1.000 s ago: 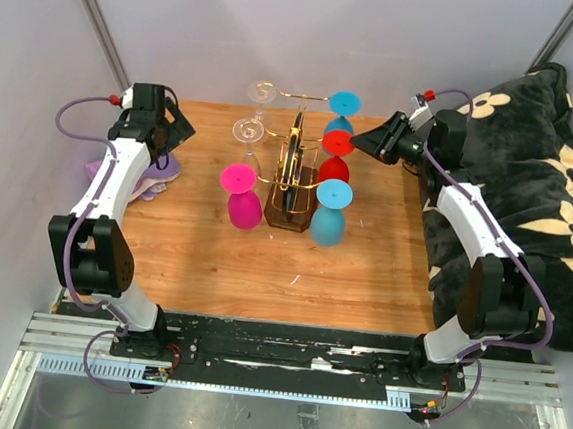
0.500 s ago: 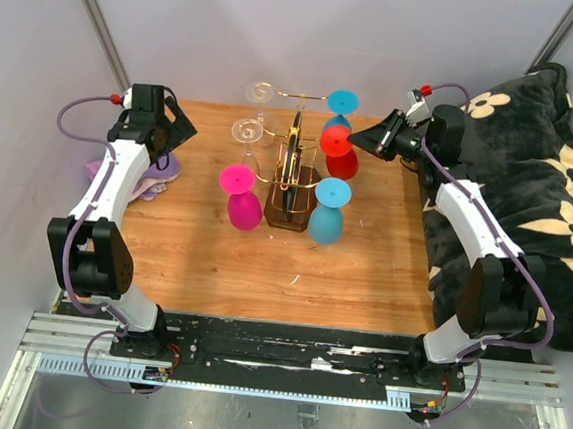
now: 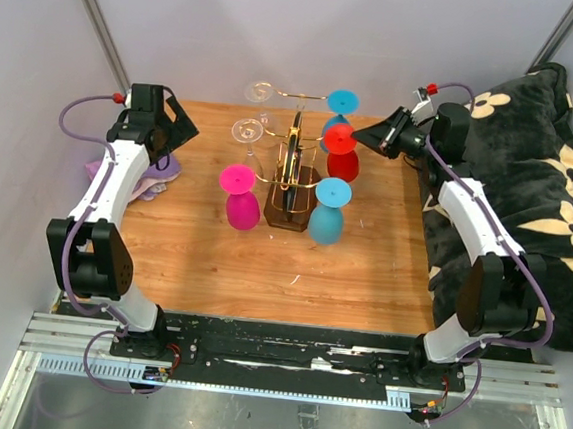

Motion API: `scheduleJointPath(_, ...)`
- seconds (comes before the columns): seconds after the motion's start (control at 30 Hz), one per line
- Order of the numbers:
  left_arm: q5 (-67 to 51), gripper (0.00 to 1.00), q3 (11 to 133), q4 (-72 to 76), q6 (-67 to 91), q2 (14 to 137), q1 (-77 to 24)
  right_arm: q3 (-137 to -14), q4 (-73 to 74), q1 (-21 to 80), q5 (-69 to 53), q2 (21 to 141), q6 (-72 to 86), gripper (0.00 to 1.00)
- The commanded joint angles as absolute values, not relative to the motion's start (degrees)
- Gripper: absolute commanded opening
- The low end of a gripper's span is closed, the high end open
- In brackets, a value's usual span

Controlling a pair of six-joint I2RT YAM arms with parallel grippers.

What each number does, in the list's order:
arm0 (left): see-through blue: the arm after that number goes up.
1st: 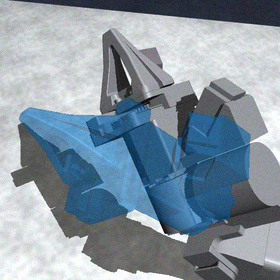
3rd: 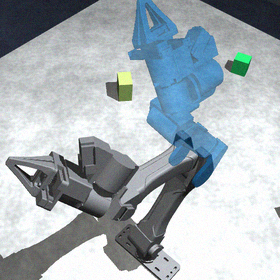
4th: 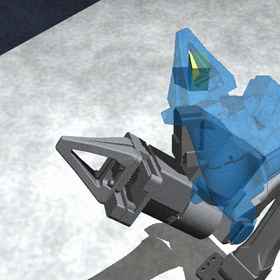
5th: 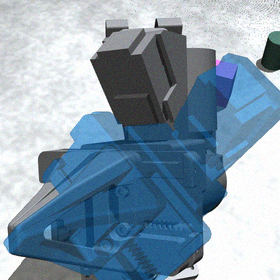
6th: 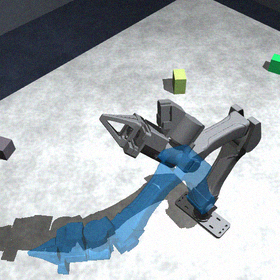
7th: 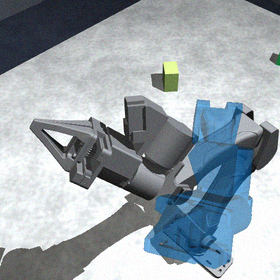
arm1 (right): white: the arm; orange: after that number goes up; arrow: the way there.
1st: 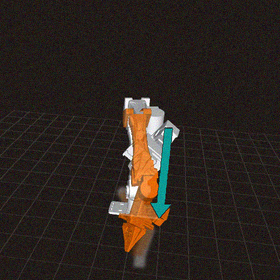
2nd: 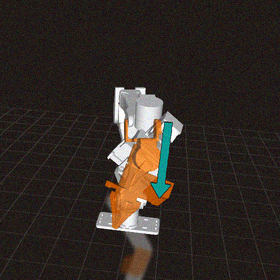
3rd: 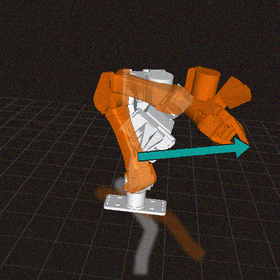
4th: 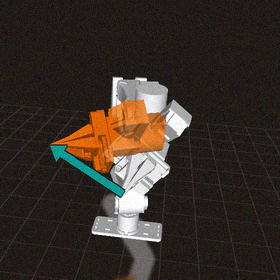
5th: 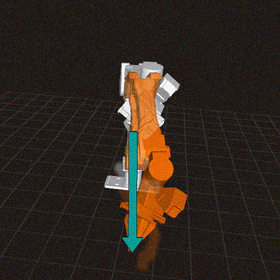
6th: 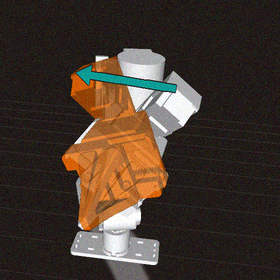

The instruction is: Take the wine glass off the wine glass rack

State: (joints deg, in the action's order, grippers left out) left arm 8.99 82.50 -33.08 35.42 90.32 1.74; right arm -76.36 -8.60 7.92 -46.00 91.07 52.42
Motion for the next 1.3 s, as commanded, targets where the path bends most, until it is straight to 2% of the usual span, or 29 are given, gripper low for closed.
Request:
scheduleJointPath(0.0, 7.0, 1.00, 82.3, -32.3, 34.4, 87.1, 1.8, -78.3, -7.7, 4.8, -44.1, 88.9, 52.7, 0.01)
scheduleJointPath(0.47, 4.8, 1.00, 82.5, -32.1, 34.7, 86.9, 1.8, -87.0, -13.1, 8.9, -47.5, 97.1, 56.2, 0.01)
scheduleJointPath(0.73, 4.0, 1.00, 81.9, -31.7, 34.9, 86.8, 1.8, -82.4, -11.4, 12.3, -51.0, 92.3, 55.4, 0.01)
scheduleJointPath(1.03, 3.3, 1.00, 82.2, -33.3, 34.1, 86.2, 1.8, -75.5, 6.9, 9.5, -49.1, 79.7, 43.5, 0.01)
scheduleJointPath(1.27, 2.5, 1.00, 83.1, -34.6, 33.1, 84.5, 1.8, -79.7, 24.6, 3.4, -42.2, 74.8, 28.6, 0.01)
